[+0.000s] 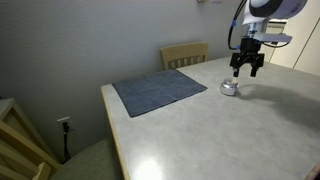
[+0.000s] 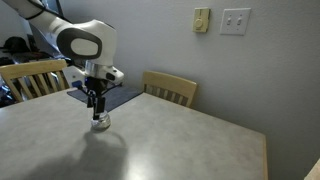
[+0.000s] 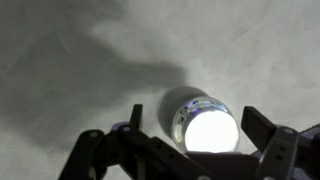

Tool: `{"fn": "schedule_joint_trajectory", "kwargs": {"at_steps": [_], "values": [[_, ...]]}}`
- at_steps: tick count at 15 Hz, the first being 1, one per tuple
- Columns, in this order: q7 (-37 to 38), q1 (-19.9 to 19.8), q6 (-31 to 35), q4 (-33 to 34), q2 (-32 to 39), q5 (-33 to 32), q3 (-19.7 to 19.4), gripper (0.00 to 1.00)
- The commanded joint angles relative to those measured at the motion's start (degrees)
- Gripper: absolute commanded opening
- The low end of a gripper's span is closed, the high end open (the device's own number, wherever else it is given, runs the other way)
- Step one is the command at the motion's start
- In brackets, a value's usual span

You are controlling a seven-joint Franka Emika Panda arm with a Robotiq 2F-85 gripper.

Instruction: Take the lid off the container and put it on the table

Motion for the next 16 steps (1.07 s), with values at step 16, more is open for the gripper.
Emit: {"fn": "schedule_joint_trajectory", "kwargs": {"at_steps": [16], "values": [[4.76, 2.62, -10.98, 19.52, 15.32, -3.48, 0.63, 1.0]]}}
